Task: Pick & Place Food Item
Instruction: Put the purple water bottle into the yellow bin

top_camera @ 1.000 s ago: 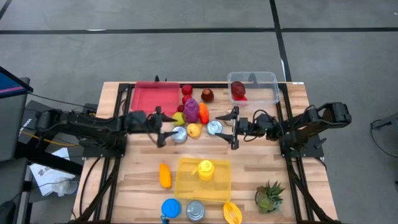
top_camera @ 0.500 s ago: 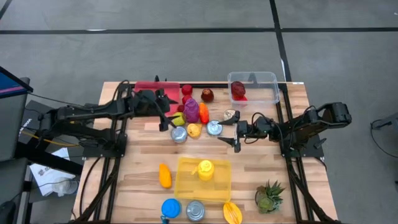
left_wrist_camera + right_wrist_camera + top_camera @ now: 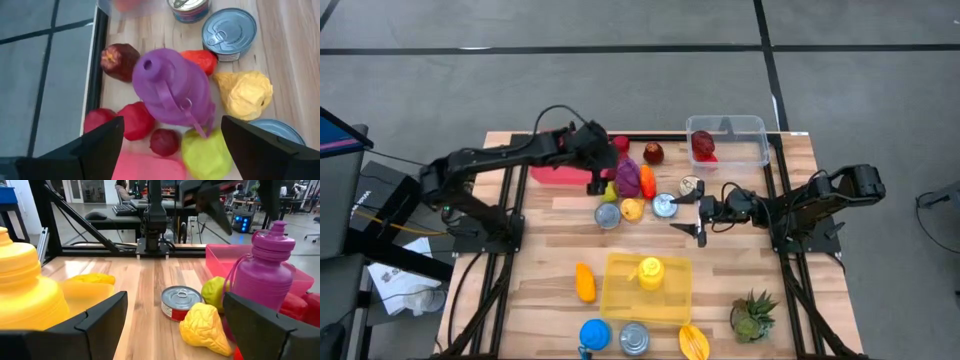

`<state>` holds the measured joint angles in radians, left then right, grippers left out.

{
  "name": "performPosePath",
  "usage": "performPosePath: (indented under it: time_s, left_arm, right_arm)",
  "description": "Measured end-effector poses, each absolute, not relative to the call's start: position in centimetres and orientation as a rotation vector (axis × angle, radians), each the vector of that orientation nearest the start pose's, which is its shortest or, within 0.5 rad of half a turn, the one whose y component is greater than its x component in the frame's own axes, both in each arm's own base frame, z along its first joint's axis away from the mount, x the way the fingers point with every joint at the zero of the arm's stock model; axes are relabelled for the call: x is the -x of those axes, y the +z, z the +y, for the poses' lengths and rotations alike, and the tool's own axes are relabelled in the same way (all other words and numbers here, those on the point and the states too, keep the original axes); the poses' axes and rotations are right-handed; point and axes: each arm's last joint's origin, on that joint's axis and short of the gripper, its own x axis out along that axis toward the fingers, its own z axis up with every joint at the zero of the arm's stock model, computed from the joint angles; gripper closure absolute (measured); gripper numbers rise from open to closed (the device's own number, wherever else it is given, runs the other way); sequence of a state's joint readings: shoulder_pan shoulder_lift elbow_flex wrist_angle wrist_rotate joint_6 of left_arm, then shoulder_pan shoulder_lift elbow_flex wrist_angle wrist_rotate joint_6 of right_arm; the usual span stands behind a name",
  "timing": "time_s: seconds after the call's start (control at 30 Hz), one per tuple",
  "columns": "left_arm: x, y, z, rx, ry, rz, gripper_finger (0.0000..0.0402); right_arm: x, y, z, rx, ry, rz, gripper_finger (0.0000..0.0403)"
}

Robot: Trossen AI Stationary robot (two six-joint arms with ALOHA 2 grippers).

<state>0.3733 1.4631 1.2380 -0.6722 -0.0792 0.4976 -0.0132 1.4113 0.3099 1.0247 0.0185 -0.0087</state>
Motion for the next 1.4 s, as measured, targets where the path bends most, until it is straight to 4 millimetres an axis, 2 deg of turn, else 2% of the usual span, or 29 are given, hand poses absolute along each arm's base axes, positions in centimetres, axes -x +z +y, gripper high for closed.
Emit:
performPosePath:
  time_s: [0.17,0.23,0.5,0.73,0.93,1.07,1.23,1.4]
  left_arm:
    - [-29.0,31.3,12.1,-0.309,0.145,0.988,0.0076]
    - [-29.3,31.4,12.3,-0.294,0.124,0.985,0.0076]
    - [-30.3,29.6,13.6,-0.209,0.084,1.044,0.0077]
    - [-30.5,29.6,13.7,-0.203,0.124,1.039,0.0077]
    - [-30.1,30.9,13.7,-0.249,0.270,1.007,0.0077]
    - [-29.8,32.4,13.1,-0.276,0.276,0.922,0.0079]
    - [-29.4,33.9,12.1,-0.229,0.214,0.811,0.0080]
    - [-29.6,34.6,11.5,-0.169,0.230,0.743,0.0055]
  right_arm:
    - [-23.9,16.5,-0.3,-0.002,-0.007,0.078,0.0088]
    - [-23.9,16.5,-0.3,-0.002,-0.006,0.078,0.0088]
    - [-23.9,16.4,-0.2,-0.016,0.016,0.092,0.0088]
    - [-23.9,16.3,-0.2,-0.021,0.016,0.103,0.0088]
    - [-23.9,16.3,-0.2,-0.022,0.016,0.103,0.0088]
    - [-23.9,16.3,-0.2,-0.022,0.016,0.102,0.0088]
    - [-23.9,16.3,-0.2,-0.022,0.016,0.105,0.0088]
    - [-23.9,16.3,-0.2,-0.028,0.015,0.107,0.0088]
